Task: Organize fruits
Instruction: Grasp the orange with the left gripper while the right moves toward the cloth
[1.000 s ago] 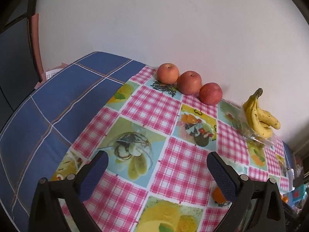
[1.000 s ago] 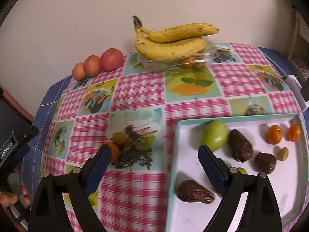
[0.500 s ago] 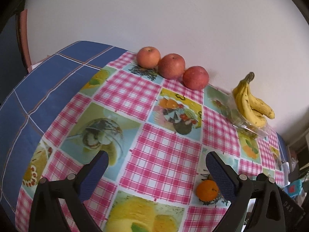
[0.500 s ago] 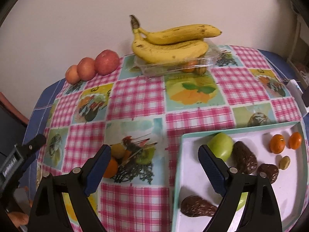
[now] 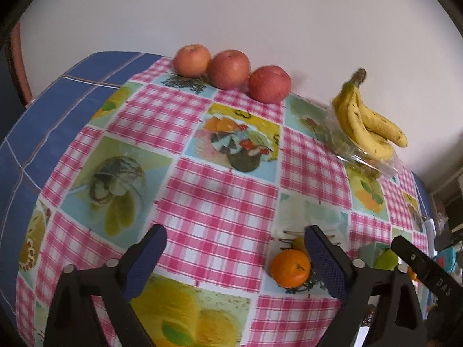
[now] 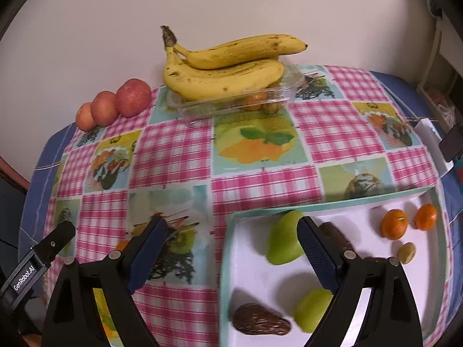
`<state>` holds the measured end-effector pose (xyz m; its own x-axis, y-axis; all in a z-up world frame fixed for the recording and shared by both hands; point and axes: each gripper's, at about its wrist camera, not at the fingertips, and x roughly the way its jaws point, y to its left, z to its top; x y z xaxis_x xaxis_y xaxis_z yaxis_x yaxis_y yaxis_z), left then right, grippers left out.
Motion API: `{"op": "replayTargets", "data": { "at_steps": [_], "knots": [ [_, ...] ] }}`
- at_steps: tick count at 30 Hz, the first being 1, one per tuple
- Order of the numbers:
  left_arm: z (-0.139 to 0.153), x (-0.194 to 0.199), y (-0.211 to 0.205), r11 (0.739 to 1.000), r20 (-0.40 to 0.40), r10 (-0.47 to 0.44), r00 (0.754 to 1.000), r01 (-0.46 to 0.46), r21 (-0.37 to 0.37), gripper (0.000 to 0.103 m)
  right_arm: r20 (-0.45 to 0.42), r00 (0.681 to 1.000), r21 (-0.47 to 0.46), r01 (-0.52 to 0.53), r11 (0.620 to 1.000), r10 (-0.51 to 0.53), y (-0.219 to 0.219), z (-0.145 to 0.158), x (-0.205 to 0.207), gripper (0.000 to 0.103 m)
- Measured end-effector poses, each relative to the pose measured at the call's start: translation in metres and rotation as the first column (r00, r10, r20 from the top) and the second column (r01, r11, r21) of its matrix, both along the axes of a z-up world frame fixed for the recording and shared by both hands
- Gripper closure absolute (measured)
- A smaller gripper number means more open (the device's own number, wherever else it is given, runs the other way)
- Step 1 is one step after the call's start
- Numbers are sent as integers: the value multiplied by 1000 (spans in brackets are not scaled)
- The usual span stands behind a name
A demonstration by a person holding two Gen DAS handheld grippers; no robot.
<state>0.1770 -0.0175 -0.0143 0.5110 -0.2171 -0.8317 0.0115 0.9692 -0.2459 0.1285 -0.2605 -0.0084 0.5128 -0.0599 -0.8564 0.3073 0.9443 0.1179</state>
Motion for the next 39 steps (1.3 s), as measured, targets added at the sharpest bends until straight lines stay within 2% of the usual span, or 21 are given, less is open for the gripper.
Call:
{"op": "replayTargets", "data": {
  "at_steps": [6,14,18,24,26,33,39],
  "knots": [
    [-3,-4,-22,998,-21,-57,998,56,-12,13,2,999,11,36,999,-36,-21,1,-6,11],
    [-12,-6,-48,992,-66,-129,990,128,-15,29,-2,998,-1,69,998,-69,-44,2,-13,11],
    [-17,-7,-54,989,-83,-148,986,147,-15,31,-13,997,6,79,997,-79,-50,0,-15,11],
    [-28,-5,-54,988,-117,-156,981,154,-31,50,-16,997,7,70,997,-70,-47,-1,-14,11],
    [-30,-5,-53,986,-125,-161,979,155,-55,61,-18,998,7,67,998,-67,-45,-1,-13,11],
    [-30,-6,-48,983,-130,-167,977,154,-99,64,-20,998,-6,57,998,-57,-36,-1,-11,11],
    [-29,-3,-29,989,-118,-120,986,108,-100,64,-14,999,-19,46,999,-47,-28,-1,-9,11]
  ]
}}
